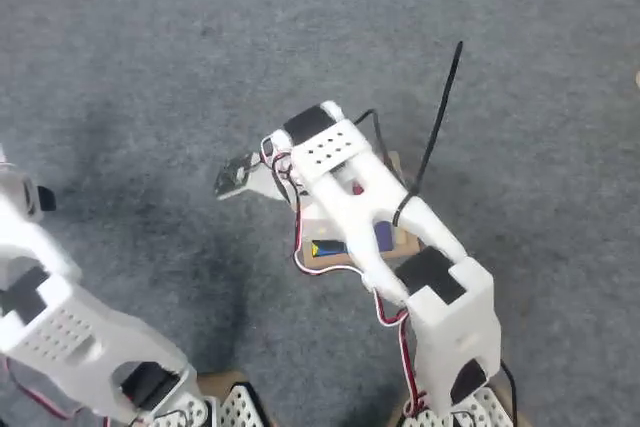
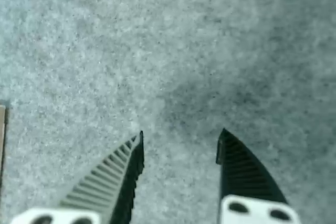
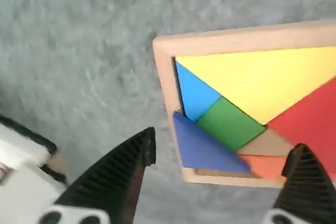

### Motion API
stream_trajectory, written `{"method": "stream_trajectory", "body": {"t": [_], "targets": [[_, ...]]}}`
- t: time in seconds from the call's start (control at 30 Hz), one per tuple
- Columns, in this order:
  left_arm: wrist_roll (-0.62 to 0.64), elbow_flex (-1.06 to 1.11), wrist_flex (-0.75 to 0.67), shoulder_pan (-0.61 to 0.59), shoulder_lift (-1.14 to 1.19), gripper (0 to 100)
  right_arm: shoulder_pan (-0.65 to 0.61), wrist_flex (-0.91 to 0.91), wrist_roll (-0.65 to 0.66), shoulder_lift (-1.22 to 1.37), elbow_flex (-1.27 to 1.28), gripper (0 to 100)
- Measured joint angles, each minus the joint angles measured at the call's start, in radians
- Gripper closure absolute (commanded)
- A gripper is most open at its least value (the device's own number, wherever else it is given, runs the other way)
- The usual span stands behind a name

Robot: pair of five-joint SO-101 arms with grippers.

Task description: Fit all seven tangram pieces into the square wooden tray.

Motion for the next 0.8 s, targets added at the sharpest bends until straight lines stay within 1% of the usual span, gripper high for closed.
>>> {"method": "stream_trajectory", "body": {"t": [0.13,0.17,0.23,0.3,0.37,0.47,0.6,0.8], "targets": [[0.0,0.0,-0.025,0.0,0.0,77,0.014,-0.015,-0.146,0.0,0.026,62.3],[0.0,0.0,-0.026,0.0,0.0,77,0.021,-0.021,-0.18,0.0,0.04,64.0],[0.0,0.0,-0.026,0.0,0.0,77,0.043,-0.034,-0.242,-0.008,0.075,70.8],[0.0,0.0,-0.026,0.0,0.0,77,0.052,-0.095,-0.293,-0.06,0.137,78.9],[0.0,0.0,-0.026,0.0,0.0,77,0.049,-0.189,-0.33,-0.143,0.226,83.5],[0.0,0.0,-0.026,0.0,0.0,77,0.055,-0.328,-0.384,-0.253,0.373,82.8],[0.0,0.0,-0.026,0.0,0.0,77,0.081,-0.474,-0.448,-0.319,0.529,81.9],[0.0,0.0,-0.026,0.0,0.0,77,0.118,-0.632,-0.471,-0.44,0.749,81.6]]}}
